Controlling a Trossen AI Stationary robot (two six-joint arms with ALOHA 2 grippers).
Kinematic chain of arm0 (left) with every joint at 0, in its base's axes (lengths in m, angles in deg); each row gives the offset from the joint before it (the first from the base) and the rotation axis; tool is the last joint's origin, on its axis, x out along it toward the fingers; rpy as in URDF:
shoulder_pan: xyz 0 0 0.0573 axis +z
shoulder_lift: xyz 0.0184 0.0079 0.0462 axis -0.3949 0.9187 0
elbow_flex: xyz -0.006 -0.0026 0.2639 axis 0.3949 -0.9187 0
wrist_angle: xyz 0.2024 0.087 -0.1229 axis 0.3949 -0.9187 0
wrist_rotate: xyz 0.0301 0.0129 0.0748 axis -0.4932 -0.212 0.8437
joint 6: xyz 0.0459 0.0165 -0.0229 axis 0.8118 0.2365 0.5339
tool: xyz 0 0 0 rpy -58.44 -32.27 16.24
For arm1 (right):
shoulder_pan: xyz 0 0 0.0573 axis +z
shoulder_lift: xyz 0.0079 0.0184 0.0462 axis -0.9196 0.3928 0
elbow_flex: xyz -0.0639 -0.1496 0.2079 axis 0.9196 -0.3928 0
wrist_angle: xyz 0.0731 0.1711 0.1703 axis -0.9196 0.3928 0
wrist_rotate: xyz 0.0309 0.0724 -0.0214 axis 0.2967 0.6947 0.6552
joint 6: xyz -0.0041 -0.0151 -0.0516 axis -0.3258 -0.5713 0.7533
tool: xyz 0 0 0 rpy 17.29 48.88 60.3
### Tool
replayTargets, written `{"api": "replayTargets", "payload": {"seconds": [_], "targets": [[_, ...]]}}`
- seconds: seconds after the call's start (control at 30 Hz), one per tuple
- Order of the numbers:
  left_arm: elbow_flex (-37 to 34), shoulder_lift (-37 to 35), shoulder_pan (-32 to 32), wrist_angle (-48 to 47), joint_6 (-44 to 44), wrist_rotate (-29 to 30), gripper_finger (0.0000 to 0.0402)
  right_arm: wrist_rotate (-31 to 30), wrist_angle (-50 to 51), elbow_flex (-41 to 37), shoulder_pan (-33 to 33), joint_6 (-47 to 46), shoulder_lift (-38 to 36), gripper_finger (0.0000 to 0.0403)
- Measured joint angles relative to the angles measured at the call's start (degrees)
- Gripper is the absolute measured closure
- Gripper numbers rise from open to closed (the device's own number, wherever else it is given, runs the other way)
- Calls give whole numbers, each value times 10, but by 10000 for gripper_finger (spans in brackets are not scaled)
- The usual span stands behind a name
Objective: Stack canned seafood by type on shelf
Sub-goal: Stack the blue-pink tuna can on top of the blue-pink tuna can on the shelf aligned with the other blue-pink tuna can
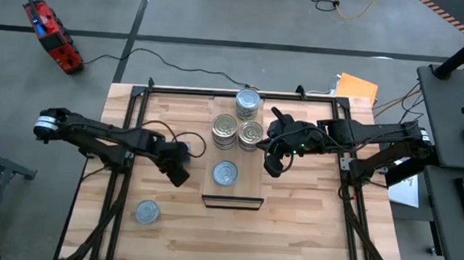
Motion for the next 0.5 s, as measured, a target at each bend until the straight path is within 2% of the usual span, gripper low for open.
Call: {"api": "replayTargets", "payload": {"seconds": [0.3,0.5], "targets": [[13,-75,-4,3,-206,62,401,1,0,0,0,-15,0,394],[61,-74,2,-12,-222,133,386,1,0,0,0,-15,0,394]]}}
